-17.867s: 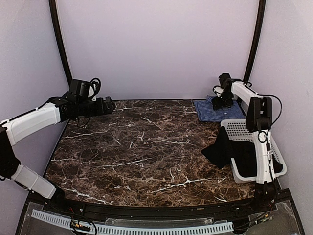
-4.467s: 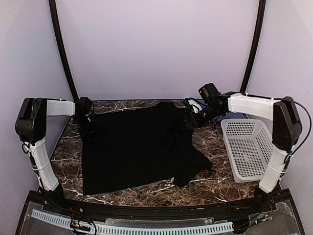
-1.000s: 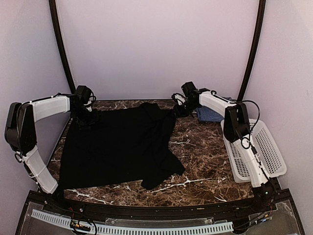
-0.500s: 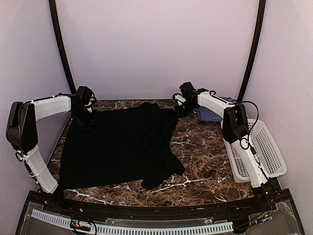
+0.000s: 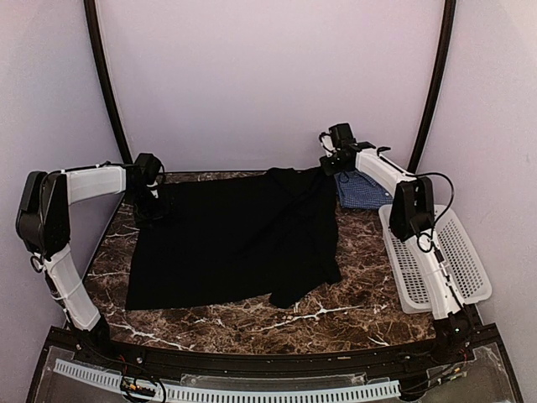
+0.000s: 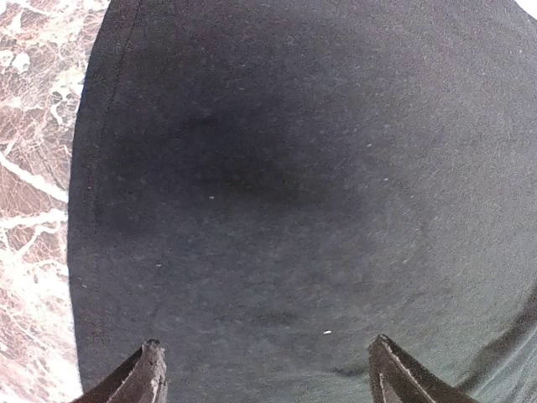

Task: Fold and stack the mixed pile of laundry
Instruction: Flatten out the crumpled T-shirt at the center of the board.

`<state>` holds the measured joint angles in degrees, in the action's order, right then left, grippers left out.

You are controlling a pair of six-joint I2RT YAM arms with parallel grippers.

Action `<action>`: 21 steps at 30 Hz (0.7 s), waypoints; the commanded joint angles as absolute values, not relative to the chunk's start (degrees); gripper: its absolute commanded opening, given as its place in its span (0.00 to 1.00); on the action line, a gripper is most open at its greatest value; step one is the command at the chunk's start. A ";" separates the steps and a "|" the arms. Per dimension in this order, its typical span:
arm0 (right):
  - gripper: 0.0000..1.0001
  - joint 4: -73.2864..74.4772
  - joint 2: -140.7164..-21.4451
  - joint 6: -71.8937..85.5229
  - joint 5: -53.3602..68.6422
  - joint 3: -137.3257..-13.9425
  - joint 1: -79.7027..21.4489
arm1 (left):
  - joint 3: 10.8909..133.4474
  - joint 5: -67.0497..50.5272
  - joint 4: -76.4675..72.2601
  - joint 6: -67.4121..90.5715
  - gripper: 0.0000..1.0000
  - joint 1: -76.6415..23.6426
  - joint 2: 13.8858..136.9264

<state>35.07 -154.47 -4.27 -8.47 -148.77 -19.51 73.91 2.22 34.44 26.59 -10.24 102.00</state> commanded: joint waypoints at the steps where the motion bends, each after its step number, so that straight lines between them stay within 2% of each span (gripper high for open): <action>1: 0.31 27.69 -156.60 -10.35 -15.97 -152.81 -20.20 | 74.91 1.07 35.55 26.66 0.83 -9.93 101.55; 2: 0.43 28.99 -156.12 -10.34 -16.20 -153.66 -20.19 | 74.74 1.06 35.56 26.69 0.83 -9.93 101.22; 3: 0.50 30.24 -154.91 -10.02 -16.11 -153.55 -20.21 | 74.55 0.73 35.49 26.69 0.83 -9.93 100.93; 6: 0.56 33.72 -147.67 -7.02 -13.13 -146.46 -20.22 | 73.03 -0.81 34.04 26.78 0.83 -9.93 98.48; 10: 0.50 37.58 -134.02 -0.46 -2.68 -130.72 -20.38 | 70.93 -3.95 32.73 26.53 0.83 -10.27 95.62; 15: 0.45 34.82 -116.94 5.80 10.34 -106.18 -22.73 | 67.35 -4.42 34.36 26.99 0.80 -11.70 92.74; 21: 0.38 33.89 -110.85 8.98 15.90 -91.43 -28.31 | 57.10 -8.98 34.17 32.64 0.70 -12.97 85.97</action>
